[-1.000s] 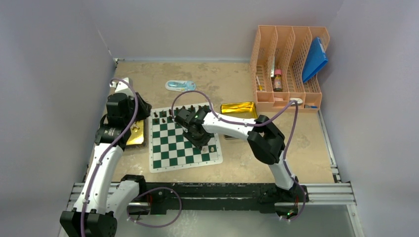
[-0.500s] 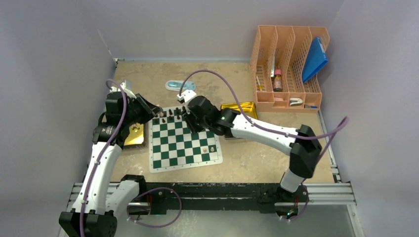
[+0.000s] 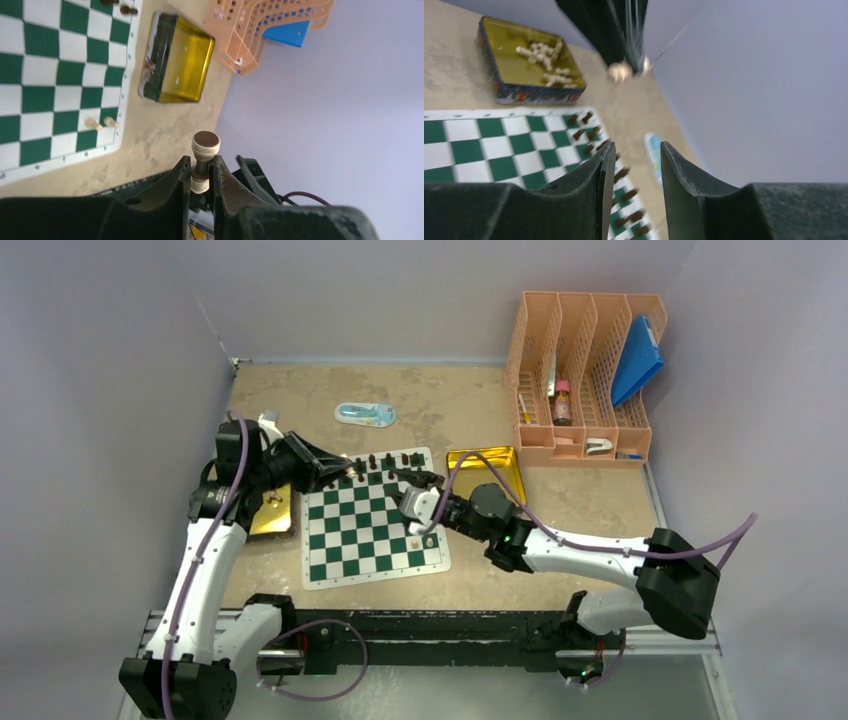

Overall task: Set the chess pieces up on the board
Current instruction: Place the chess piece on the chessboard.

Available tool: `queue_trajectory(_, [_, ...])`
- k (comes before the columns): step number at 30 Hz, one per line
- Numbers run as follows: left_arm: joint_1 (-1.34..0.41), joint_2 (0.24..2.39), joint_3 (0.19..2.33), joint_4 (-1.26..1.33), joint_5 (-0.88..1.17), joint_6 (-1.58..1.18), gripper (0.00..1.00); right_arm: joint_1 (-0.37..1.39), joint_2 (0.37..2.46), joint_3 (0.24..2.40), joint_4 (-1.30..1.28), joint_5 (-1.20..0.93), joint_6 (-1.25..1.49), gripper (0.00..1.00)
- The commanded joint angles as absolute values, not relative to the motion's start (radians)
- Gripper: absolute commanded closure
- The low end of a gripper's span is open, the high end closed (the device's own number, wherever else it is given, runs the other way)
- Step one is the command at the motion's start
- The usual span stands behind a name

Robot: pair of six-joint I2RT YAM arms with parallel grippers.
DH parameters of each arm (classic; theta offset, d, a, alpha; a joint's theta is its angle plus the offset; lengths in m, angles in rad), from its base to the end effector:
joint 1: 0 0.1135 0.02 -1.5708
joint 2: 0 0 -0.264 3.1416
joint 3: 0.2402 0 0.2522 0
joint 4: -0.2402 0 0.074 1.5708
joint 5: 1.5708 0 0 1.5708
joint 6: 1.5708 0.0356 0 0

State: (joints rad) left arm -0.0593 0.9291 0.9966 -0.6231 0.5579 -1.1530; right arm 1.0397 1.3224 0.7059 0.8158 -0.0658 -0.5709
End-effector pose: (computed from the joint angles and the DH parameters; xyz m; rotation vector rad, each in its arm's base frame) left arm 0.1894 -0.0301 0.3464 -0.8796 2.1467 -1.2653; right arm 0.1484 0.2573 0.2984 -1.0368 0.9191 0.4373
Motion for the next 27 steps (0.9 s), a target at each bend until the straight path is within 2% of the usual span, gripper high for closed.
queue_trajectory(1, [-0.061, 0.951, 0.944, -0.537, 0.779, -1.303, 0.95, 1.045, 1.334, 0.700, 1.118, -0.195, -0.887, 0.59])
queue_trajectory(14, [-0.061, 0.980, 0.887, -0.459, 0.894, -1.345, 0.94, 1.064, 1.408, 0.729, 1.103, -0.279, -1.093, 0.59])
queue_trajectory(27, [-0.061, 0.959, 0.847, -0.420, 0.894, -1.377, 0.94, 1.078, 1.435, 0.775, 0.999, -0.305, -1.165, 0.59])
